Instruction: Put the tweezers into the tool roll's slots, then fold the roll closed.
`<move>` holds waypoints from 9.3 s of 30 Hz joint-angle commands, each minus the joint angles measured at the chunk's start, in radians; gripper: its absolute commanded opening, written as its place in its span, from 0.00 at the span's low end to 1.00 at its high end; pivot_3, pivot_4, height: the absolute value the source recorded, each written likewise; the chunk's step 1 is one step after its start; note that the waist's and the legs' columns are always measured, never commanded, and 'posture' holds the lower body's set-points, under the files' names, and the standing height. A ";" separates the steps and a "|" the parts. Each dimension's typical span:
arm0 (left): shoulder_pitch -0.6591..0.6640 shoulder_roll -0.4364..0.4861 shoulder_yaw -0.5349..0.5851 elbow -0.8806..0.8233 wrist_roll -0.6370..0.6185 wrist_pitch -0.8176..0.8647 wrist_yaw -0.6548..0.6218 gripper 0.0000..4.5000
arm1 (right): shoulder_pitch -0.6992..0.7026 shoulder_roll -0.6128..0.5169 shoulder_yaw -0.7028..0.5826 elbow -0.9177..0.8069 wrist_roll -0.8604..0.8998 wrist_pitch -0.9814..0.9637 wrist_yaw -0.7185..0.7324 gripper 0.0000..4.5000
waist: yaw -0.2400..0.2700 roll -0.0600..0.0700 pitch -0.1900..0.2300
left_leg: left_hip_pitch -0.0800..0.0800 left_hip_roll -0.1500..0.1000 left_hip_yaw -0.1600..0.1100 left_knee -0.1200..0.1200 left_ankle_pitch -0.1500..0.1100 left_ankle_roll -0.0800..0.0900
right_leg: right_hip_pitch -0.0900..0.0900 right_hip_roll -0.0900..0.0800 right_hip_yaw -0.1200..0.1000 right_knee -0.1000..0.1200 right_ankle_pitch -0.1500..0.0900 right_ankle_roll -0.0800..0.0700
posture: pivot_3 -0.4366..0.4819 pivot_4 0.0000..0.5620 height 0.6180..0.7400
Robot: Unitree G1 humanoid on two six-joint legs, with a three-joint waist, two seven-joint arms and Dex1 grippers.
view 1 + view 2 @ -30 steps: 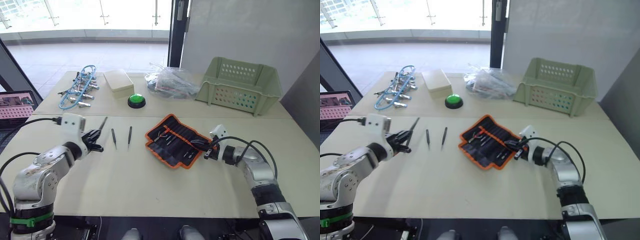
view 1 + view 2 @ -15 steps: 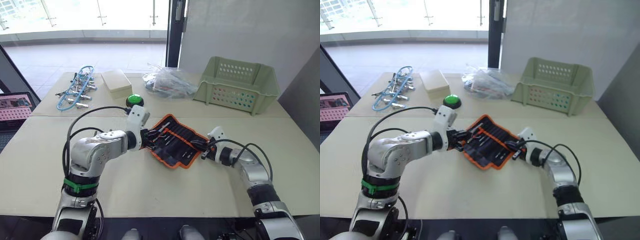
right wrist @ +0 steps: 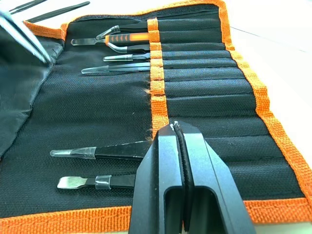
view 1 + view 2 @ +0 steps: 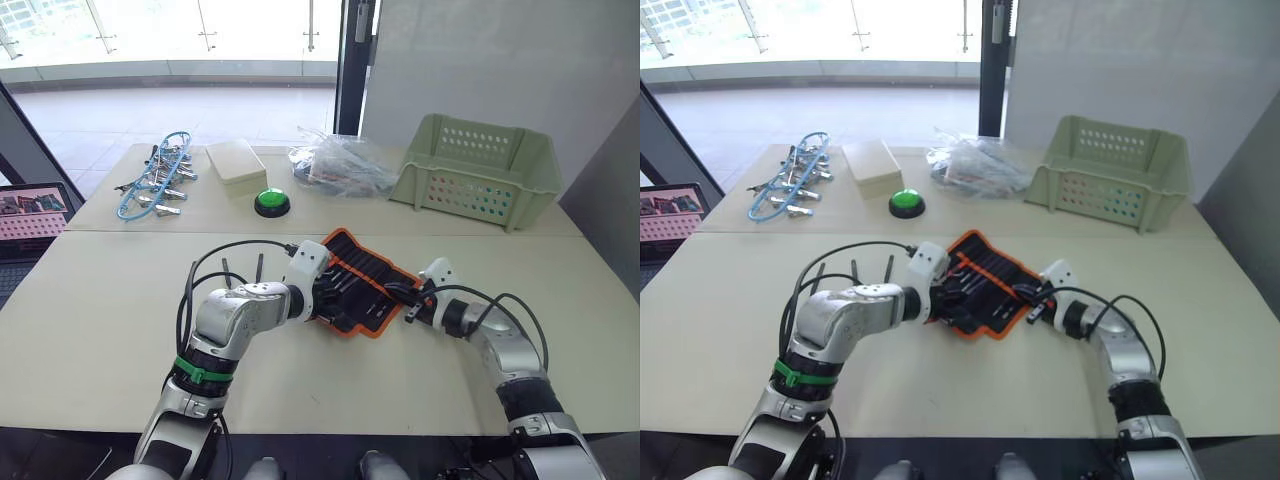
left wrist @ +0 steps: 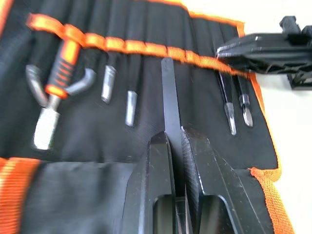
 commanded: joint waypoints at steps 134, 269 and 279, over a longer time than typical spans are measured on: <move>0.546 0.221 0.553 -0.027 0.110 -0.582 0.072 1.00 | -0.017 0.075 0.019 0.328 -0.048 -0.221 0.032 0.00 | 0.000 -0.008 -0.010 | 0.022 0.003 0.002 -0.015 -0.001 0.000 | 0.019 0.001 0.000 -0.010 -0.002 0.000 | 0.48 0.27 1.00; 0.065 0.066 0.213 -0.081 0.246 -0.396 -0.247 0.99 | 0.105 0.077 0.037 0.242 -0.055 -0.203 -0.061 0.00 | 0.000 -0.006 -0.009 | 0.017 0.002 0.000 -0.016 -0.001 -0.001 | 0.019 0.000 -0.001 -0.018 0.000 0.004 | 0.48 0.27 1.00; 0.594 0.109 0.571 -0.363 0.211 -0.659 -0.167 0.99 | 0.096 0.068 0.034 0.243 -0.049 -0.186 -0.032 0.00 | 0.006 -0.005 -0.009 | 0.016 0.002 0.000 -0.017 -0.001 -0.001 | 0.019 -0.001 0.000 -0.020 0.000 0.003 | 0.48 0.27 1.00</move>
